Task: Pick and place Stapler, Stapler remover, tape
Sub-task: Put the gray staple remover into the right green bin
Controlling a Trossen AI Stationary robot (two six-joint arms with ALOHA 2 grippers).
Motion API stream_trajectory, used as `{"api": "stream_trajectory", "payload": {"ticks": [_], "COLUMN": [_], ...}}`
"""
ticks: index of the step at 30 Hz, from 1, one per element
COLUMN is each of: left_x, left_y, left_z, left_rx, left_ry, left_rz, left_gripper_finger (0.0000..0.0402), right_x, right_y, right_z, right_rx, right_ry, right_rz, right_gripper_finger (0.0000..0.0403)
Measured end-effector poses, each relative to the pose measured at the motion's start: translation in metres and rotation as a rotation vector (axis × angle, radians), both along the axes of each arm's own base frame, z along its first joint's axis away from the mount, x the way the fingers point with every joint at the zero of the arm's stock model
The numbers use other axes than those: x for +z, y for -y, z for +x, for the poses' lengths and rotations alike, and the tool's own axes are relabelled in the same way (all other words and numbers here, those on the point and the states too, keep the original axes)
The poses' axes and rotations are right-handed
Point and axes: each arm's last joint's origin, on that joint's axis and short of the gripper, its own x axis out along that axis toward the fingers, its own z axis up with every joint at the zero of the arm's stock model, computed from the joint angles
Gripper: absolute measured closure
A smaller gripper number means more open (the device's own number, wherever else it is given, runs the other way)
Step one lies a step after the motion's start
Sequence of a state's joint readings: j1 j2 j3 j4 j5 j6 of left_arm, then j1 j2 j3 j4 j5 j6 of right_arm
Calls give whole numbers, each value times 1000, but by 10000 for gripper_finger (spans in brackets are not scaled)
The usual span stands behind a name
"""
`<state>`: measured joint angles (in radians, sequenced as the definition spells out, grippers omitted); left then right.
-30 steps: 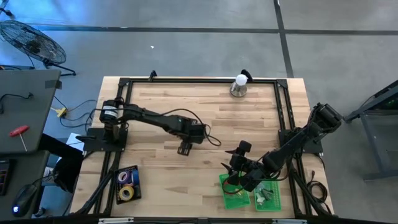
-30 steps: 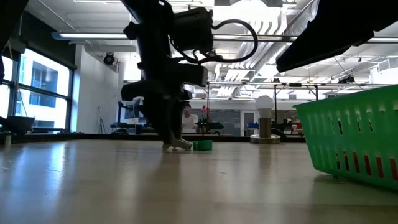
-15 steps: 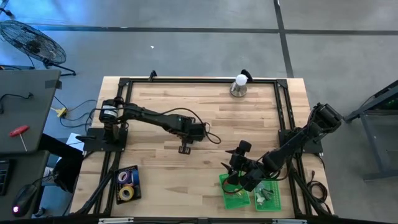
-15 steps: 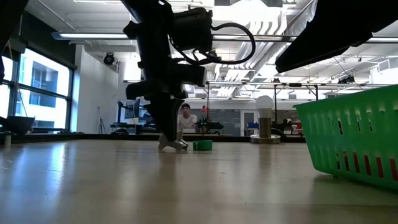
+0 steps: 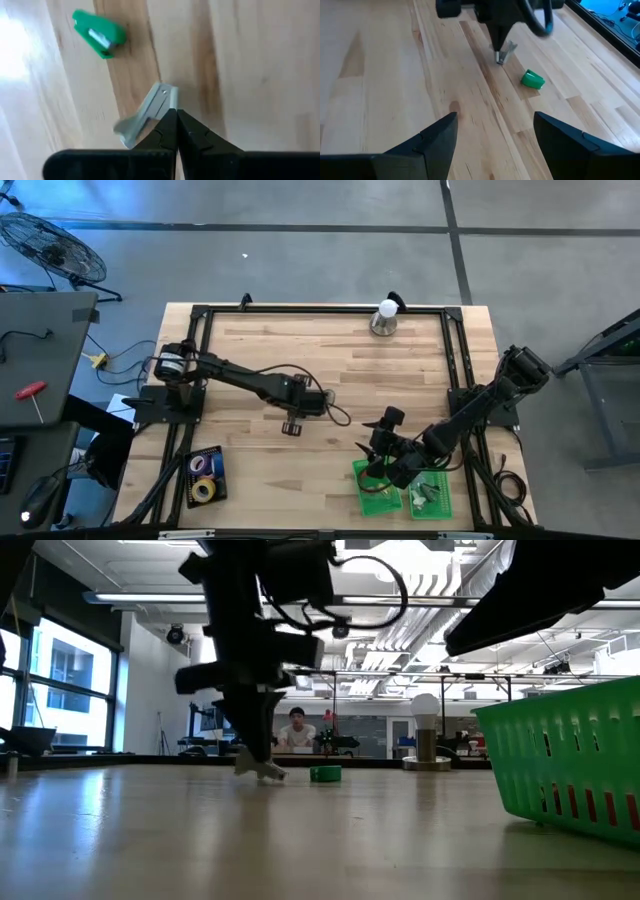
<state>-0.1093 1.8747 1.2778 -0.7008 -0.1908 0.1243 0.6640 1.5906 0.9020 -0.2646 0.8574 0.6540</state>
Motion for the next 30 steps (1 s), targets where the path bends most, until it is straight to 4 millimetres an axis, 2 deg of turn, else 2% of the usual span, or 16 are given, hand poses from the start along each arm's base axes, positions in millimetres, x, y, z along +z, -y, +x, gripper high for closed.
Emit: {"api": "stream_trajectory", "payload": {"ticks": [6, 13, 19, 25, 30], "left_x": [19, 55, 113, 174, 193], "left_y": [16, 36, 71, 120, 144], "left_z": [-7, -21, -32, -39, -43], "left_rx": [-21, -52, -111, -245, -283], "left_ry": [55, 185, 391, 743, 919], "left_rz": [37, 55, 60, -26, -100], "left_gripper_finger": [401, 401, 401, 401, 401], "right_x": [0, 1, 2, 3, 12], "right_y": [0, 0, 1, 1, -7], "right_z": [0, 0, 1, 2, 8], "right_rx": [-2, -8, -33, -46, 25], "right_ry": [3, 14, 40, 63, 133], "right_rz": [-2, -8, -32, -43, -85], "right_gripper_finger": [151, 151, 151, 151, 151]}}
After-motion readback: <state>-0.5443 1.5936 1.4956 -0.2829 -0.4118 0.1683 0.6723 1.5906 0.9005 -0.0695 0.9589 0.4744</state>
